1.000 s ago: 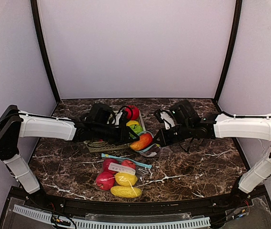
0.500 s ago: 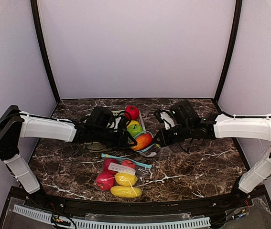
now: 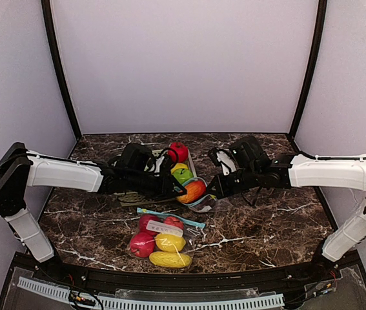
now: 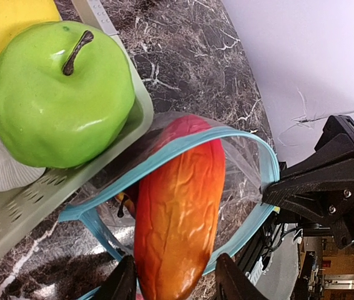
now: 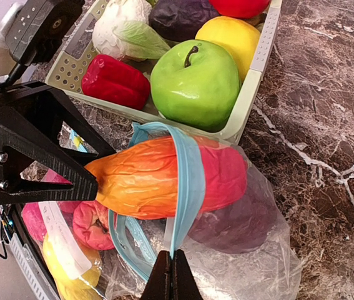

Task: Place the food in the zip-top bag and seal the zipper
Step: Adjust the fake fruit in the zipper food storage bag.

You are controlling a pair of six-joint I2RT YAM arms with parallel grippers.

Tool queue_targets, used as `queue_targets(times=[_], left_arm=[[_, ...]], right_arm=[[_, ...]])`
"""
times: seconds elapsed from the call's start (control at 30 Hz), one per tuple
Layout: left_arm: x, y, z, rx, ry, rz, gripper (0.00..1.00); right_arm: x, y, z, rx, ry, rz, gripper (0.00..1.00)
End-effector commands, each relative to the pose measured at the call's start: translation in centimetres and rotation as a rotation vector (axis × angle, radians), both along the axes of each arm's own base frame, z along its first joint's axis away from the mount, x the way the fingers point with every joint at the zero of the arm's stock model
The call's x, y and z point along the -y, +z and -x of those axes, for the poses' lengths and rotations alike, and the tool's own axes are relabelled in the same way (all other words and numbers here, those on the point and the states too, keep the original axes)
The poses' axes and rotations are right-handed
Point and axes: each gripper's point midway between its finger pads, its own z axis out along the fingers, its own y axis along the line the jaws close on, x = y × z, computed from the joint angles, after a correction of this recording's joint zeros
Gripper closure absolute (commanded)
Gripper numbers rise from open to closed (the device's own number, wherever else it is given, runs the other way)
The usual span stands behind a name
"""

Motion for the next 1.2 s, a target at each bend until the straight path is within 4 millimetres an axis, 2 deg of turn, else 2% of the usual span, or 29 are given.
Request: queue_targets(times=[0.0, 0.73, 0.93, 1.17], left_arm=[[0.1, 0.0, 0.3, -0.015, -0.008, 0.022, 0.58], [1.0, -1.6, 1.1, -0.053, -0.044, -0.005, 0.60], [1.5, -1.0, 1.1, -0.012, -0.091, 0.001, 0.75], [1.9, 0.7, 2.1, 0.068, -0.226, -0.001, 0.78]], right_arm=[[0.0, 0.5, -0.4, 0.018, -0.005, -0.025, 1.00], [-0.6, 0.8, -0.5, 0.023, 0.012, -0.030, 1.00], [-0.6, 0.8, -0.2, 0.024, 0.034, -0.031, 1.00], [-1.3, 1.9, 1.0, 0.029, 0.141, -0.068, 1.00]])
